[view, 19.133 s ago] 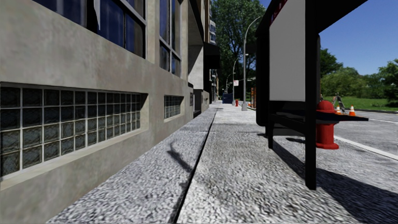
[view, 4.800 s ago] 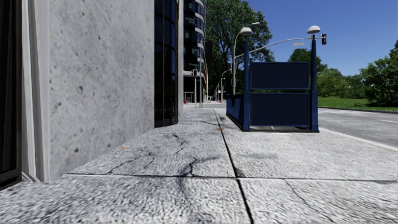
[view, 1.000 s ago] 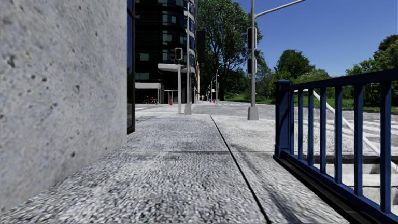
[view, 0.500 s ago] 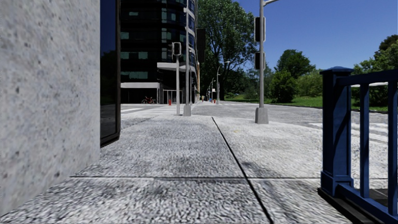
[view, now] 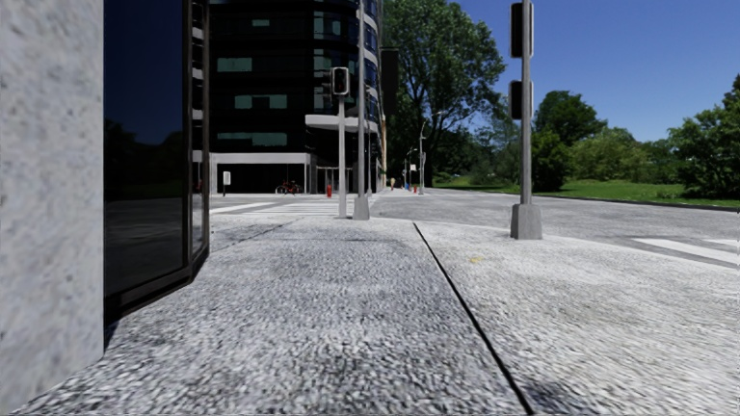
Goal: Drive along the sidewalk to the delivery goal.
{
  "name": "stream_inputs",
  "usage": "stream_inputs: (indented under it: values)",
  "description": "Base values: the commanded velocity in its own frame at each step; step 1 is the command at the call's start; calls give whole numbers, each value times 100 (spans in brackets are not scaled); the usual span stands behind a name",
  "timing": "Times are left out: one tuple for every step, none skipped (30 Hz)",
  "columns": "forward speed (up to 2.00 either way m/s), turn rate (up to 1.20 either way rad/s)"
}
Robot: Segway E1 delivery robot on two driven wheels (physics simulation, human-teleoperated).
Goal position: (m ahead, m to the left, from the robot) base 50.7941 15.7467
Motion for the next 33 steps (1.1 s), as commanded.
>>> stream_inputs:
  values:
    - [200,33]
    - [200,33]
    - [200,35]
    - [200,35]
    - [200,36]
    - [200,36]
    - [200,36]
    - [200,36]
    - [200,36]
    - [200,36]
    - [200,36]
    - [200,36]
    - [200,36]
    - [200,36]
    - [200,36]
    - [200,36]
    - [200,36]
    - [200,36]
    - [200,36]
    - [200,36]
    - [200,36]
    - [200,36]
    - [200,36]
    - [200,36]
    - [200,36]
    - [200,36]
    - [200,36]
    - [200,36]
    - [200,36]
    - [200,36]
    - [200,36]
    - [200,36]
    - [200,36]
